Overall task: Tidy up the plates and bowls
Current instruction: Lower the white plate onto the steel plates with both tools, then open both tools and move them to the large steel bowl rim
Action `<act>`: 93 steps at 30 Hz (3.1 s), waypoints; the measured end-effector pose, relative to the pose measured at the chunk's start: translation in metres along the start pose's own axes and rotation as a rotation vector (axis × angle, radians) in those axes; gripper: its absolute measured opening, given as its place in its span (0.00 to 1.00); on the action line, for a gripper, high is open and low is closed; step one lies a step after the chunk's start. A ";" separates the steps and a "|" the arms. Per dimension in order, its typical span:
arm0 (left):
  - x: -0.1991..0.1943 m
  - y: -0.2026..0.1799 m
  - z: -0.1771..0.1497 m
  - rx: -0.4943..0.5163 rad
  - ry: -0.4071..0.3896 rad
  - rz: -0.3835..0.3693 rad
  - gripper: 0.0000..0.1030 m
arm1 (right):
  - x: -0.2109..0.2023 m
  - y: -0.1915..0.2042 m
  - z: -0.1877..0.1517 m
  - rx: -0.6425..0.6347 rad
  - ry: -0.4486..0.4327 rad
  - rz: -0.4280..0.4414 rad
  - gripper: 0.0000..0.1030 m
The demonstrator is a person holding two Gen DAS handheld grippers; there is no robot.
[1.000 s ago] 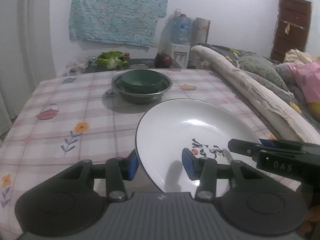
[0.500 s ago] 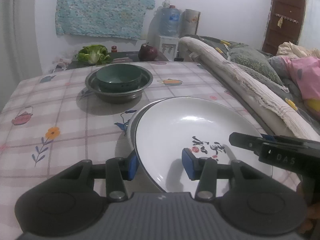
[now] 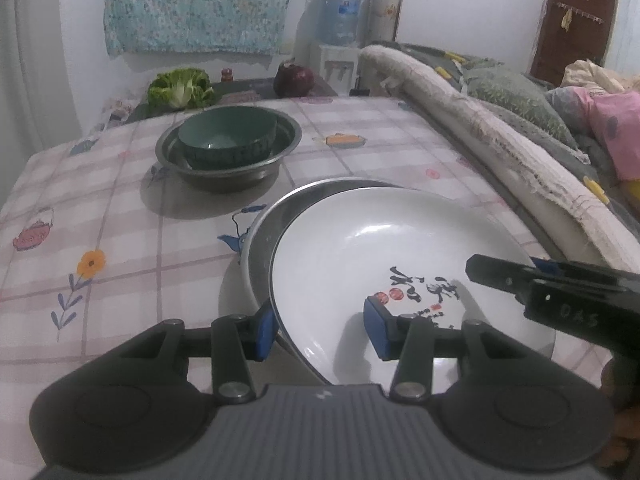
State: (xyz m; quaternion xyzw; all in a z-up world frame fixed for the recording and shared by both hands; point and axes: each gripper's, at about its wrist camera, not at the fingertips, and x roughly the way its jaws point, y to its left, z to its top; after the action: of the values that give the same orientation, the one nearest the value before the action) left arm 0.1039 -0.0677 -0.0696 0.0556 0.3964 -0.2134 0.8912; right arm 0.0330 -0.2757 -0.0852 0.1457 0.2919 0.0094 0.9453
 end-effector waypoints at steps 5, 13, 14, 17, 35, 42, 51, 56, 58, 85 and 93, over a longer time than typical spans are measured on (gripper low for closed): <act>0.003 0.001 0.002 -0.003 0.015 0.001 0.45 | 0.001 0.000 0.001 -0.005 0.001 -0.005 0.37; 0.005 0.002 0.006 -0.012 0.030 0.001 0.45 | 0.003 -0.004 0.004 0.002 0.009 -0.013 0.37; 0.006 0.001 0.006 -0.013 0.032 0.003 0.45 | 0.004 -0.004 0.005 0.002 0.009 -0.013 0.37; 0.006 0.002 0.007 -0.020 0.036 0.006 0.45 | 0.005 -0.005 0.006 0.006 0.009 -0.014 0.37; -0.016 0.008 0.010 0.003 -0.070 -0.008 0.47 | 0.002 -0.005 0.016 -0.026 -0.057 -0.040 0.36; 0.003 0.026 0.012 -0.045 -0.037 0.019 0.50 | 0.008 -0.026 0.025 0.049 -0.065 -0.045 0.39; 0.040 0.035 0.014 -0.083 0.017 0.021 0.39 | 0.050 -0.054 0.028 0.193 0.014 0.034 0.40; 0.048 0.042 0.014 -0.115 0.020 0.010 0.31 | 0.069 -0.057 0.024 0.232 0.060 0.084 0.35; 0.048 0.044 0.015 -0.120 0.017 0.006 0.30 | 0.074 -0.056 0.022 0.241 0.075 0.111 0.28; -0.002 0.085 -0.019 -0.189 0.021 0.045 0.28 | 0.065 0.014 0.001 0.110 0.154 0.128 0.29; -0.010 0.089 -0.025 -0.198 0.010 0.053 0.28 | 0.059 0.028 -0.007 0.099 0.155 0.131 0.32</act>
State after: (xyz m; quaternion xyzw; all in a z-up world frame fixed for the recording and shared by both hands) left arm 0.1187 0.0226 -0.0861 -0.0212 0.4186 -0.1491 0.8956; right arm 0.0799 -0.2406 -0.1154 0.2096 0.3543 0.0679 0.9088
